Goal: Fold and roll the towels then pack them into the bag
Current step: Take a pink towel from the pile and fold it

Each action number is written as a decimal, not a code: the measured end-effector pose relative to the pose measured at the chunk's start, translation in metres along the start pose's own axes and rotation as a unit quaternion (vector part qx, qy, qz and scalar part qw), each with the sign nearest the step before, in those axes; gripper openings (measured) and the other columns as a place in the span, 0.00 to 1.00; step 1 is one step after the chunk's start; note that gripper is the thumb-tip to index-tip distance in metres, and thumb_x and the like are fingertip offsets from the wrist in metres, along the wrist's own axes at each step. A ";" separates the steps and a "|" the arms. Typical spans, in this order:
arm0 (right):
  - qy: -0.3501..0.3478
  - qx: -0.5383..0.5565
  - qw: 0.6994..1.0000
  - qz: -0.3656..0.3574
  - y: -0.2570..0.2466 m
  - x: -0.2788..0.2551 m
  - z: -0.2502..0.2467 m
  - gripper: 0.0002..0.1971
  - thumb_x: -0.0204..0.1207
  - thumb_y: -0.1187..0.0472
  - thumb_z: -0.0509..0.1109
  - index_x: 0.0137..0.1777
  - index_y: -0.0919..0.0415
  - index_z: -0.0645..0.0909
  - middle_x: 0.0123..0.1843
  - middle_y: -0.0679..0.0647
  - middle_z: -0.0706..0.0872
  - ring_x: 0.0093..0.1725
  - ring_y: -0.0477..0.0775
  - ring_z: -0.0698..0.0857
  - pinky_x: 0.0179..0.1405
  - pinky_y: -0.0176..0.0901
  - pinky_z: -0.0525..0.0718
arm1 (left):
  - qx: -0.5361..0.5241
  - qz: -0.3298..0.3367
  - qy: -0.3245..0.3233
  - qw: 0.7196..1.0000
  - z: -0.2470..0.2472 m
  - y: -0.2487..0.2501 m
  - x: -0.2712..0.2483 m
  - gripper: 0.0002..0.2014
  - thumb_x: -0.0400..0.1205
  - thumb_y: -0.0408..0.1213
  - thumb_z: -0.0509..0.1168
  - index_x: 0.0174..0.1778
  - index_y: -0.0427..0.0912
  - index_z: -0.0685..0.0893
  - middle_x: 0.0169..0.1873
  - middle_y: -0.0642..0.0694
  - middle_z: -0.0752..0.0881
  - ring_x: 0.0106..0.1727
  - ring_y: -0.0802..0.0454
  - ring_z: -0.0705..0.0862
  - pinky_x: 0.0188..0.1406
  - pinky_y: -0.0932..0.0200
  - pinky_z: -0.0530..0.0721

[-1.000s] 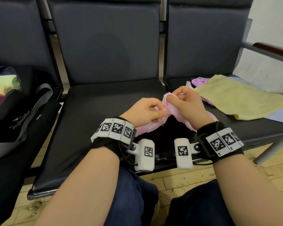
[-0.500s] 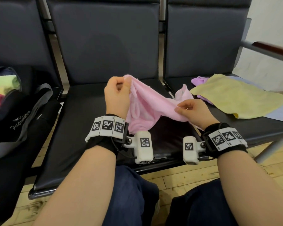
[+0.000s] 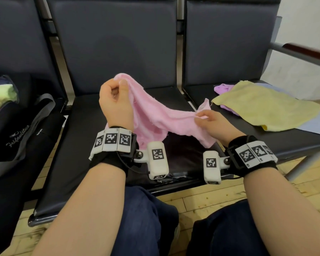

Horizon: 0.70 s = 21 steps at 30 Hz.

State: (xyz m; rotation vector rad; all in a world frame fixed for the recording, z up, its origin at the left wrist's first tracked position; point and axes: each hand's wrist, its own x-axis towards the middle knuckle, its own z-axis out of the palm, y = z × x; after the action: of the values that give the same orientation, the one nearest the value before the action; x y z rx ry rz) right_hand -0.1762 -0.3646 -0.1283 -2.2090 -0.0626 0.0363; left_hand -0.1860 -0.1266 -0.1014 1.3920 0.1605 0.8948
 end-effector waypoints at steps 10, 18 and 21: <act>-0.086 0.452 0.879 -0.126 -0.047 -0.017 0.007 0.25 0.74 0.84 0.56 0.63 0.63 0.80 0.65 0.61 0.85 0.65 0.58 0.84 0.64 0.53 0.83 | -0.014 0.002 -0.106 0.994 0.010 0.008 -0.011 0.04 0.81 0.34 0.69 0.47 0.40 0.88 0.64 0.48 0.81 0.58 0.60 0.85 0.62 0.60 0.82; 0.087 0.187 0.967 -0.153 -0.051 -0.007 0.025 0.04 0.79 0.66 0.70 0.49 0.61 0.87 0.39 0.49 0.89 0.38 0.42 0.88 0.42 0.31 0.84 | 0.096 -0.015 -0.142 0.985 0.005 -0.002 -0.008 0.04 0.80 0.36 0.69 0.42 0.43 0.88 0.40 0.47 0.88 0.42 0.54 0.86 0.52 0.53 0.85; 0.100 0.029 0.978 -0.183 -0.047 -0.003 0.028 0.07 0.78 0.58 0.72 0.44 0.61 0.88 0.35 0.47 0.83 0.35 0.39 0.79 0.41 0.26 0.75 | 0.153 -0.050 -0.168 0.973 0.005 -0.006 -0.008 0.05 0.79 0.38 0.70 0.39 0.44 0.89 0.33 0.55 0.86 0.39 0.57 0.84 0.50 0.54 0.85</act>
State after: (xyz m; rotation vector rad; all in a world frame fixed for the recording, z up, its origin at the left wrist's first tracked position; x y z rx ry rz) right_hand -0.1819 -0.3145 -0.1070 -2.1002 -0.3493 -0.3834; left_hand -0.1860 -0.1347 -0.1089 1.7846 0.1119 0.5545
